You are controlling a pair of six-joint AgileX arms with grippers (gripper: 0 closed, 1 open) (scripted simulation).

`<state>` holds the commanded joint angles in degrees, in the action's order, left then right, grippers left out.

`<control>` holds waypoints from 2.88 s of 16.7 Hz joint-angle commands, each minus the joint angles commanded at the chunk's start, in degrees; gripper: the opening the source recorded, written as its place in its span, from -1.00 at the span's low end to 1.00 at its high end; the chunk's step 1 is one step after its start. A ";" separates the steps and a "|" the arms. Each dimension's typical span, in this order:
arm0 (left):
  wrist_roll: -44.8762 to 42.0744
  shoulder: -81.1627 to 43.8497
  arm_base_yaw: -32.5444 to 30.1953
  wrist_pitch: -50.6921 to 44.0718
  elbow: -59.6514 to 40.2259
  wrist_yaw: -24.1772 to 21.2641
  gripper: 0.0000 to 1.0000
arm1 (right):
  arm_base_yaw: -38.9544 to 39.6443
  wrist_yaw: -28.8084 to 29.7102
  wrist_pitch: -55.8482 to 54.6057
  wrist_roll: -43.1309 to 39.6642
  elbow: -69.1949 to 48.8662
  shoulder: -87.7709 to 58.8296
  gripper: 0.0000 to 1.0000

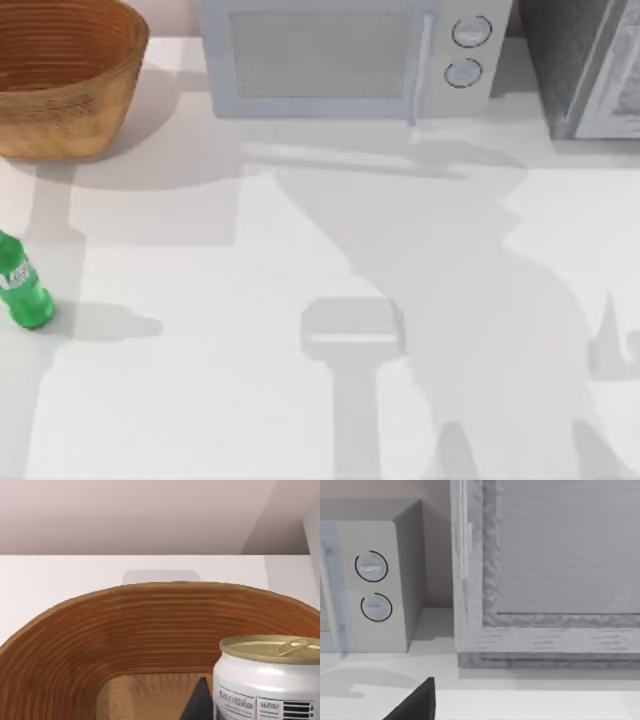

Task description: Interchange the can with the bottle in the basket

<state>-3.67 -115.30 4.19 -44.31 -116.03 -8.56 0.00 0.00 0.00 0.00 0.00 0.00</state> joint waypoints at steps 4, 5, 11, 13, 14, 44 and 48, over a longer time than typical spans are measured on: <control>0.61 17.19 -0.63 5.89 19.65 1.27 -1.00 | 0.00 0.00 0.00 0.00 0.00 0.00 1.00; 0.77 20.37 -0.79 7.12 24.10 1.58 -1.00 | 0.00 0.00 0.00 0.00 0.00 0.00 1.00; 1.68 39.30 -1.71 11.47 47.06 3.31 -1.00 | 0.00 0.00 0.00 0.00 0.00 0.00 1.00; 1.94 47.98 -2.00 13.53 56.48 3.84 -1.00 | 0.00 0.00 0.00 0.00 0.00 0.00 1.00; 2.06 52.84 -2.13 15.18 61.89 4.08 -1.00 | 0.00 0.00 0.00 0.00 0.00 0.00 1.00; 3.54 99.57 -4.42 48.92 112.18 4.68 -1.00 | 0.00 0.00 0.00 0.00 0.00 0.00 1.00; 3.21 85.01 -6.30 56.34 105.73 -1.34 -1.00 | 0.00 0.00 0.00 0.00 0.00 0.00 1.00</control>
<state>-0.46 -30.28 -2.12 12.03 -10.29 -9.90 0.00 0.00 0.00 0.00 0.00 0.00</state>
